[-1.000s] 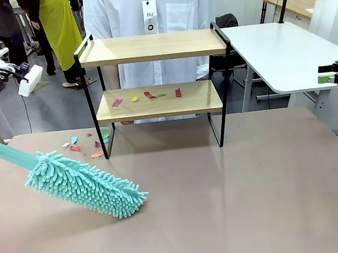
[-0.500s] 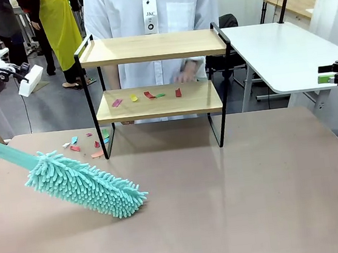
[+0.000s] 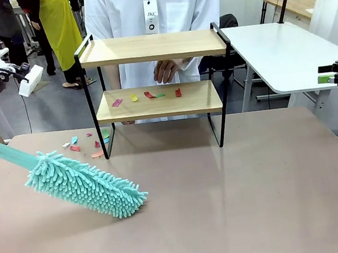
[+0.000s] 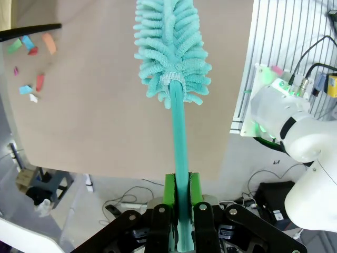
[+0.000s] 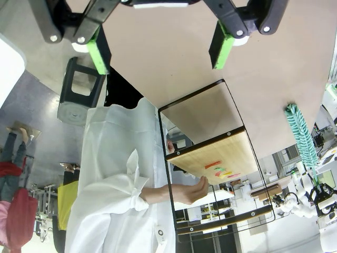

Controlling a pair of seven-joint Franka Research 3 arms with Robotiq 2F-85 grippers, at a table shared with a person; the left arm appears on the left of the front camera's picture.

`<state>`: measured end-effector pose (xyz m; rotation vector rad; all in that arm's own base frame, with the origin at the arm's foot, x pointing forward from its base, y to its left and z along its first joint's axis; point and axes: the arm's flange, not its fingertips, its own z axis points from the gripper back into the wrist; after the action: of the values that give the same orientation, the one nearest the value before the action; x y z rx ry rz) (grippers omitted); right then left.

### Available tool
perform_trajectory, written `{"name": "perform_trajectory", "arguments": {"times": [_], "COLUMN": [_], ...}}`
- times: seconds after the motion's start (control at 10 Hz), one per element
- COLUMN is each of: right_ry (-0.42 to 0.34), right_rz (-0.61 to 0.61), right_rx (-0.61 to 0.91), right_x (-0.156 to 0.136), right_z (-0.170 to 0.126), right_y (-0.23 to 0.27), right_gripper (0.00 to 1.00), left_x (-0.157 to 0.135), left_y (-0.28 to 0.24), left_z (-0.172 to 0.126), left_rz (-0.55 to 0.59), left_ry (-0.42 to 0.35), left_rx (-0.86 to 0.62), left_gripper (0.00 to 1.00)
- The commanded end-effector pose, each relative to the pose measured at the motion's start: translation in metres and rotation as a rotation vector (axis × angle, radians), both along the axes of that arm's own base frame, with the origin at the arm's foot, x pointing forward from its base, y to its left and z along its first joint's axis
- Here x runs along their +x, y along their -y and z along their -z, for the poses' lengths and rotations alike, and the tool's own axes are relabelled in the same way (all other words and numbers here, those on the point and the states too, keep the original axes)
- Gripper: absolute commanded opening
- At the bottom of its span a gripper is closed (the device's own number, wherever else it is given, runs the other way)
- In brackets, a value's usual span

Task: Clean the shelf.
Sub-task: Clean the specific section of the Shelf indicated by the human with the Duster.

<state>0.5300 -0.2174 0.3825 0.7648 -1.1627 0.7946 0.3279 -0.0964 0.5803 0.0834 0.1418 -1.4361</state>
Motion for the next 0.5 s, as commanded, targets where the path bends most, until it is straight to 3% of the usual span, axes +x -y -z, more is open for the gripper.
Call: {"name": "perform_trajectory", "arguments": {"times": [0.0, 0.4], "right_ry": [0.005, 0.005], "right_rz": [0.001, 0.001], "right_rx": [-0.003, -0.003], "right_x": [0.0008, 0.0008], "right_z": [-0.0027, -0.0027], "right_y": [-0.002, -0.002], "right_gripper": [1.0, 1.0], "left_x": [-0.0021, -0.0021], "left_y": [-0.0008, -0.0008], "left_z": [0.0001, 0.0001], "left_rz": [0.002, 0.002], "left_ry": [0.002, 0.002], "left_rx": [-0.001, -0.001], "left_gripper": [0.13, 0.13]}}
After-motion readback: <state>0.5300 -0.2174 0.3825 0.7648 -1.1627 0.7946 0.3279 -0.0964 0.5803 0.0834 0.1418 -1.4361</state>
